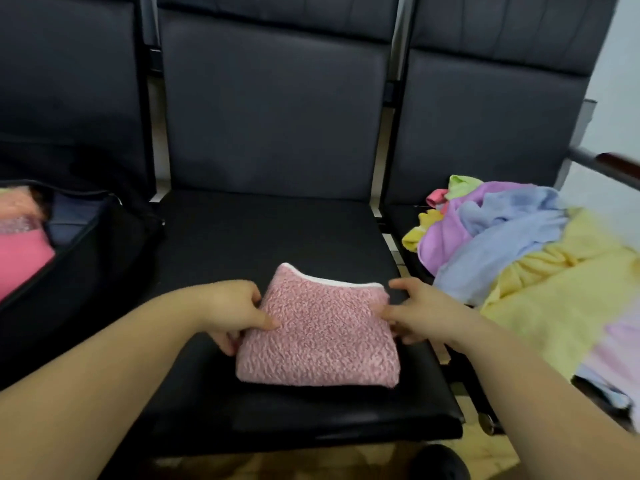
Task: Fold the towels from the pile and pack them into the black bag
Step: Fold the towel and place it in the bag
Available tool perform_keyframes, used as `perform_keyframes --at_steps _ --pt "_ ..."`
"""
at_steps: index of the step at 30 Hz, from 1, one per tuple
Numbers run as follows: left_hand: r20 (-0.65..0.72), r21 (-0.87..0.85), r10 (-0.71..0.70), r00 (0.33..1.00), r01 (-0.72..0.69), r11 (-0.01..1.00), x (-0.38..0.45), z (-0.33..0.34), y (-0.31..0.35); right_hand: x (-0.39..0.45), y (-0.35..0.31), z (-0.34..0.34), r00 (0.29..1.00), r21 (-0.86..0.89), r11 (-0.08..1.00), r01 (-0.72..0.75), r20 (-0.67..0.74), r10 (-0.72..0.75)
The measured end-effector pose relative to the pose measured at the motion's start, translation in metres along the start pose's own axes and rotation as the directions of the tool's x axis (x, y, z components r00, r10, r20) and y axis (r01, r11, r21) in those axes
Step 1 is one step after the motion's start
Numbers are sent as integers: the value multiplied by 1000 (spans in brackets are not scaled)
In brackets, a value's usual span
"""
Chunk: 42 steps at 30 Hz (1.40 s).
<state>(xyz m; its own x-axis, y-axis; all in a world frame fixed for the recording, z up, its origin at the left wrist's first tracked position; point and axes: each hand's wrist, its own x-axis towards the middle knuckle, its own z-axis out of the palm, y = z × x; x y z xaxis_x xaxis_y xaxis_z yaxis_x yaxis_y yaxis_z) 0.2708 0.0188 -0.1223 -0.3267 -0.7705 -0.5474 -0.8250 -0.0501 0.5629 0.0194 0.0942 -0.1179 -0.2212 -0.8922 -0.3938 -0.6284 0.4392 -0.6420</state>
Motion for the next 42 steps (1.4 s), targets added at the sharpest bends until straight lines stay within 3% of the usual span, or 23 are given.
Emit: perform_keyframes --at_steps 1,3,5,7,9,12,15,20,26,32,36,40,42 --pt "0 56 -2 1000 2 998 -6 -1 -2 -2 0 1 997 -62 997 51 -47 -54" --pt "-182 251 107 977 -59 966 -16 -3 -8 -8 -1 2 976 -183 970 157 -122 -181" --pt "-331 352 326 885 -205 913 -28 -1 -9 -19 -4 9 925 -227 919 322 -130 -356" --pt "-243 363 523 817 -423 830 -42 7 -5 -33 -10 21 858 -198 850 488 -70 -508" --pt "-77 441 593 802 -506 741 -46 24 -5 -43 -13 35 811 -228 784 577 48 -583" --pt "83 566 473 877 -433 702 -34 43 -21 -36 -2 53 833 -464 694 550 247 -495" --pt "103 515 454 885 -438 737 -25 45 -35 -27 15 61 842 -579 619 531 277 -463" --pt "30 468 585 810 -528 708 -27 43 -55 -24 23 52 830 -528 649 548 246 -501" --pt "-144 492 637 757 -504 710 -26 42 -65 -27 23 33 861 -431 747 506 202 -467" --pt "-366 302 521 771 -431 850 -15 30 -45 -12 17 20 891 -286 844 454 155 -427" --pt "-426 244 463 777 -394 886 -2 16 -27 4 12 17 927 -4 927 375 -3 -375" --pt "-499 144 388 775 -367 919 16 11 -10 18 8 18 953 264 916 301 -48 -300" --pt "-505 108 302 809 -288 952 27 12 -5 26 8 21 962 233 935 266 -123 -243"
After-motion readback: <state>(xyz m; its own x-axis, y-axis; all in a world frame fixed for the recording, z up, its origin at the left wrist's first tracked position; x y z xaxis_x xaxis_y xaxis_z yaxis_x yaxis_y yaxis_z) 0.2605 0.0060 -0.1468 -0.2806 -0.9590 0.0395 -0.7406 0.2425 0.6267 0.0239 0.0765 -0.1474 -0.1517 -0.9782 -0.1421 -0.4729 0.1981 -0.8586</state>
